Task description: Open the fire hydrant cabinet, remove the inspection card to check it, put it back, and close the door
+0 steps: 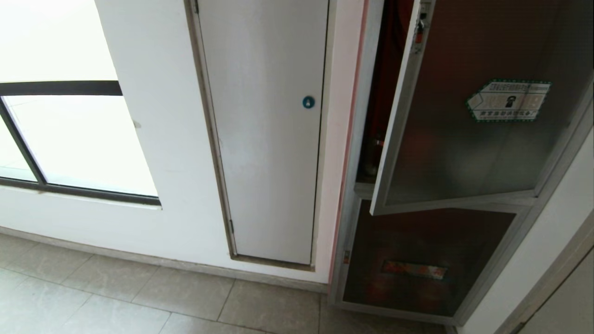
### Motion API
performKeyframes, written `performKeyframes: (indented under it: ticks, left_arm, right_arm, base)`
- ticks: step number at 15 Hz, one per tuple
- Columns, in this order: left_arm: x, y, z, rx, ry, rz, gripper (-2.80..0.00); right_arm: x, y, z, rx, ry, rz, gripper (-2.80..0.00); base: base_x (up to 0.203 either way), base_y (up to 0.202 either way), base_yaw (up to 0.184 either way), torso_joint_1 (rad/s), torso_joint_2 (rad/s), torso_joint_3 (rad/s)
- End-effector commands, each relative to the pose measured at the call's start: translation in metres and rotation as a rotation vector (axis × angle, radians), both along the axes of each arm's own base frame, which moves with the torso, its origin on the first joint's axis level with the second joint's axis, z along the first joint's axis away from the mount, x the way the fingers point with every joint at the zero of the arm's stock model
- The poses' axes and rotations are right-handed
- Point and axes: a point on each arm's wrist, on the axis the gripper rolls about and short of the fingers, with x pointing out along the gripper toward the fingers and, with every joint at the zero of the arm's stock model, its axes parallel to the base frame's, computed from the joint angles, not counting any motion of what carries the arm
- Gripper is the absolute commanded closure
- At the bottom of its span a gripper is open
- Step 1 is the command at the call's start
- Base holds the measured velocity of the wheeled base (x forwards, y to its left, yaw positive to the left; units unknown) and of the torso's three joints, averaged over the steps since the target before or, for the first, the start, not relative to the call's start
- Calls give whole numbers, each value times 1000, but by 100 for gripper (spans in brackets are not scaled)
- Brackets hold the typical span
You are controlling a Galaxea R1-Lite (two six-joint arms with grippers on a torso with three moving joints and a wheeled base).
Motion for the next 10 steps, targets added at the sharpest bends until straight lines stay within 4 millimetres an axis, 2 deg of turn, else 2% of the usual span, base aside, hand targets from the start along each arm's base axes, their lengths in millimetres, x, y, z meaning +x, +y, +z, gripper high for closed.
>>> performKeyframes:
  ticks: [1, 5, 10]
  left_arm:
    - [1, 0, -2, 2, 7, 1, 0]
    - [1, 0, -2, 3, 7, 1, 0]
    - [1, 0, -2, 3, 7, 1, 0]
  right_arm:
    - [0, 0, 0, 0, 0, 0, 0]
    - [0, 0, 0, 0, 0, 0, 0]
    - [0, 0, 0, 0, 0, 0, 0]
  base:
    - [0, 0, 0, 0, 0, 0]
    - [0, 0, 0, 0, 0, 0]
    - [172, 0, -4, 9, 0, 0]
